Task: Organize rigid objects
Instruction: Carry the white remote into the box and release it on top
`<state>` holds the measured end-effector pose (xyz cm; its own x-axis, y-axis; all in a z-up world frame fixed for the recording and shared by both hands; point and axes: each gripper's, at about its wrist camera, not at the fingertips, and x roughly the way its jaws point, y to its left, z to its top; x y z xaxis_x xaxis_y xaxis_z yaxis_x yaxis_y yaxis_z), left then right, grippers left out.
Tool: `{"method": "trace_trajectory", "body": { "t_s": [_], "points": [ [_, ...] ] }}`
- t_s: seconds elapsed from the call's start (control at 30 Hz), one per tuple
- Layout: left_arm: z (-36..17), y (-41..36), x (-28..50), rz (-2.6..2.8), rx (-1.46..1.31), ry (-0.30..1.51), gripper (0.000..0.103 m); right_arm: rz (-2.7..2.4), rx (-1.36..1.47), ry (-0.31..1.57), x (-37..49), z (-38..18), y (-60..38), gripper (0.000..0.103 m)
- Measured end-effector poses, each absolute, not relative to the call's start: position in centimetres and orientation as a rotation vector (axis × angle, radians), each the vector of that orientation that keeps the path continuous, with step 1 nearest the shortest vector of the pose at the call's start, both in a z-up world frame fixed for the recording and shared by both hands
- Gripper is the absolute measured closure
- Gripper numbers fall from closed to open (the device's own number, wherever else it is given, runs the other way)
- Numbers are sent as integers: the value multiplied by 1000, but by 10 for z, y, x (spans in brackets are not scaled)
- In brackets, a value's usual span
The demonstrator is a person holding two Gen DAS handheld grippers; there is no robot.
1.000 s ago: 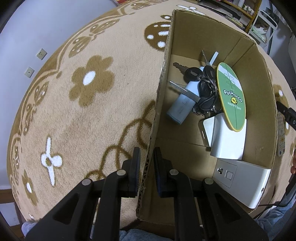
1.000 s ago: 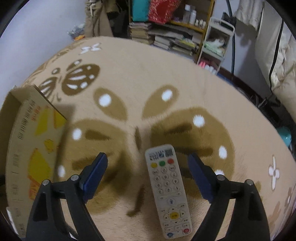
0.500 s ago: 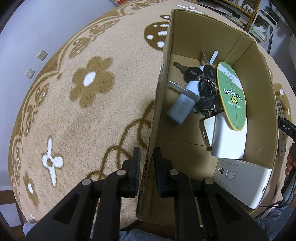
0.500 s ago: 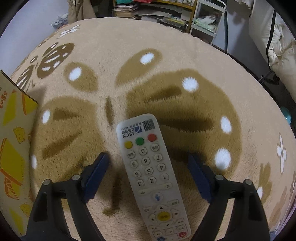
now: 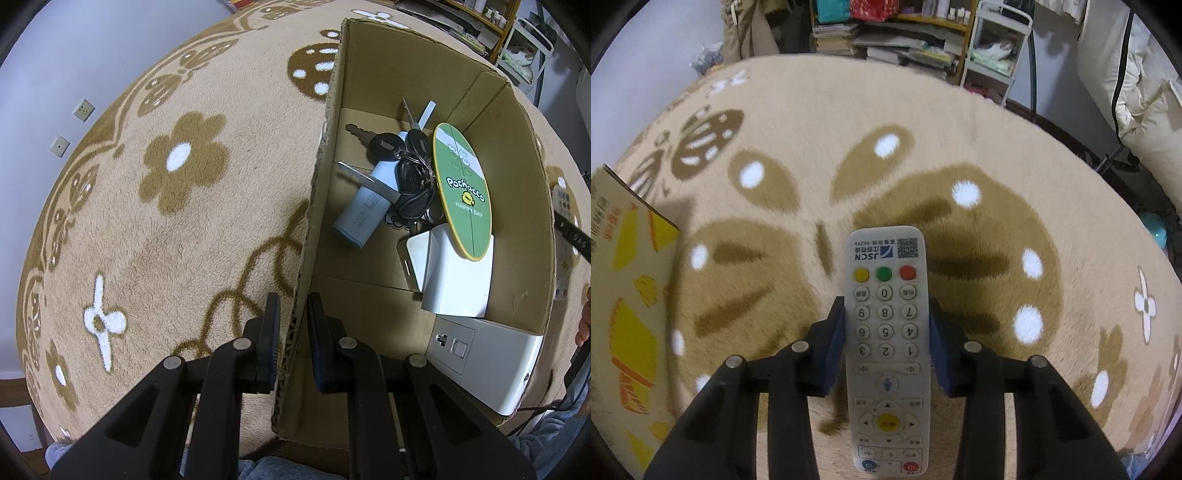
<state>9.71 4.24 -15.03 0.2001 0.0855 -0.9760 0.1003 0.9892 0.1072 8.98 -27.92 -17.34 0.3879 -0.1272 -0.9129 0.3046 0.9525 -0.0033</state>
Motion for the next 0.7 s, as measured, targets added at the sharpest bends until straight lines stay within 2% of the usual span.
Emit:
{"method": "trace_trajectory", "body": {
  "t_s": [0.4,0.7],
  "points": [
    [-150,42,97,-10,161,1370,89,-101,200,943,93,-93,-228,59],
    [-150,43,97,-11,159,1370,88,7,249,839,90,-62,-184,59]
  ]
}}
